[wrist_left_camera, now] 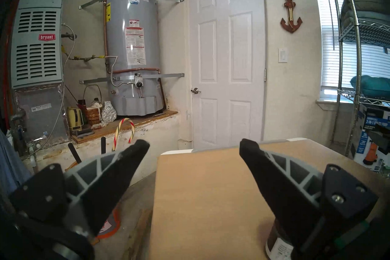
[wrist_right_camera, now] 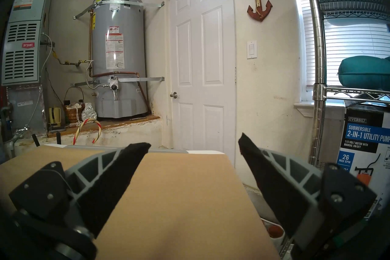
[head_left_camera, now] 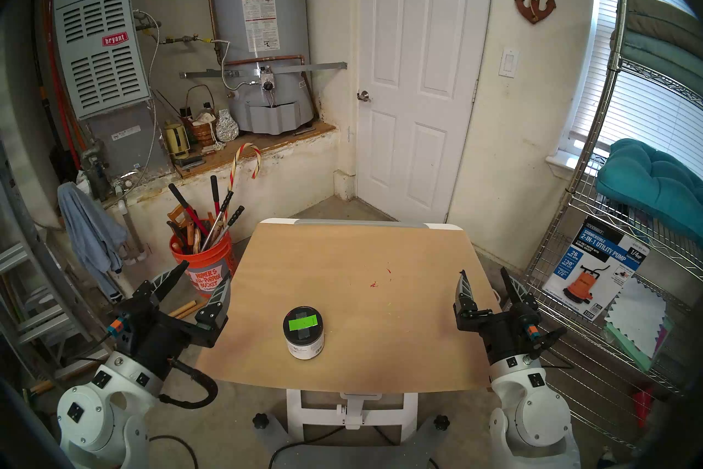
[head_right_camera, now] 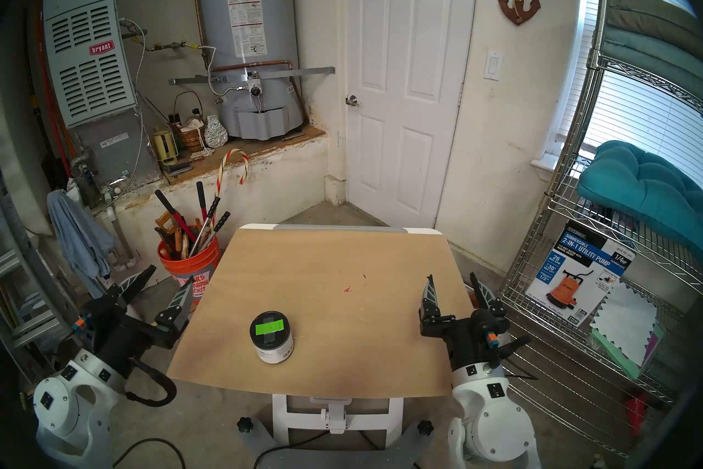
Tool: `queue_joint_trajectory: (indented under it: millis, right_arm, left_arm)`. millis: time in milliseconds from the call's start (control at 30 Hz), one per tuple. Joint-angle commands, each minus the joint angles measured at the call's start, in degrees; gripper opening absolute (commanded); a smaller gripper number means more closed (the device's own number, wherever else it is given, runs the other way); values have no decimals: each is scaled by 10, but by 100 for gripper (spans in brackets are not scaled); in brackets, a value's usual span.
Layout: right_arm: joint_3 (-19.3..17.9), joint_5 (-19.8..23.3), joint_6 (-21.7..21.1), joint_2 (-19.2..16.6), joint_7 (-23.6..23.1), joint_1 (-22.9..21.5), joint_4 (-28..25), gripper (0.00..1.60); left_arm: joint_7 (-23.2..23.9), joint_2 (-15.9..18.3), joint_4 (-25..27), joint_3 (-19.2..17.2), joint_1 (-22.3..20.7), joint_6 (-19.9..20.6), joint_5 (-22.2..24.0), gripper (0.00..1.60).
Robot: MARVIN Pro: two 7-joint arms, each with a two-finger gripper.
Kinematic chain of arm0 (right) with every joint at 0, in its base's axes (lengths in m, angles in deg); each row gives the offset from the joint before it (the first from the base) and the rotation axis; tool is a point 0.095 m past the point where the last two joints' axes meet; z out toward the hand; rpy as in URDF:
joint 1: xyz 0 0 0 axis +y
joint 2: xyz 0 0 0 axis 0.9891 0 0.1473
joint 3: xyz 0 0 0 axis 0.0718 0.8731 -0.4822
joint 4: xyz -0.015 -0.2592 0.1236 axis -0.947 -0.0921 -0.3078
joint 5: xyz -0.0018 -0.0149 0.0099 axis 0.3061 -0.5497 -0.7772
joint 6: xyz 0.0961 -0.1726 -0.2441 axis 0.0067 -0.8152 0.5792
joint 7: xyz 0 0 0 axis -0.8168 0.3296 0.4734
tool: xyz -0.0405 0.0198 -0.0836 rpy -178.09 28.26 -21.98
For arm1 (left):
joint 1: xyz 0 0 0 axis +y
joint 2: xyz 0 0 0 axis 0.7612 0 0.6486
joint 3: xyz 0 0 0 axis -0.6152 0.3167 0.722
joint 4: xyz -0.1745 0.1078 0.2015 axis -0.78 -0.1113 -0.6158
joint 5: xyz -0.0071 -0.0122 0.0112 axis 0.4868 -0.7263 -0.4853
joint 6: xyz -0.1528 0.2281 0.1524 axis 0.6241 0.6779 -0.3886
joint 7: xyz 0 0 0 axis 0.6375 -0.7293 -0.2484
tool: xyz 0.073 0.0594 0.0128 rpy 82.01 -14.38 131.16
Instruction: Open paint jar
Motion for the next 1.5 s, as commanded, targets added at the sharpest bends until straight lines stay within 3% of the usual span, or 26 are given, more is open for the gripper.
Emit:
queue_joint_trajectory:
  millis: [0, 400, 600, 800, 1467]
  right_arm:
    - [1, 0, 2, 0, 0, -1, -11, 160]
    - [1, 0, 2, 0, 0, -1, -11, 160]
    - [1, 0, 2, 0, 0, -1, -11, 160]
    - [1, 0, 2, 0, 0, -1, -11, 160]
    - [1, 0, 2, 0, 0, -1, -12, 160]
  left_arm:
    - [61, 13, 18, -46, 59, -19, 41, 160]
    - [150, 4, 9, -92, 109, -37, 85, 160]
    - [181, 6, -15, -90, 116, -72, 64, 160]
    - [182, 1, -27, -72, 116, -101, 17, 160]
    - [235, -2, -52, -62, 136, -165, -12, 160]
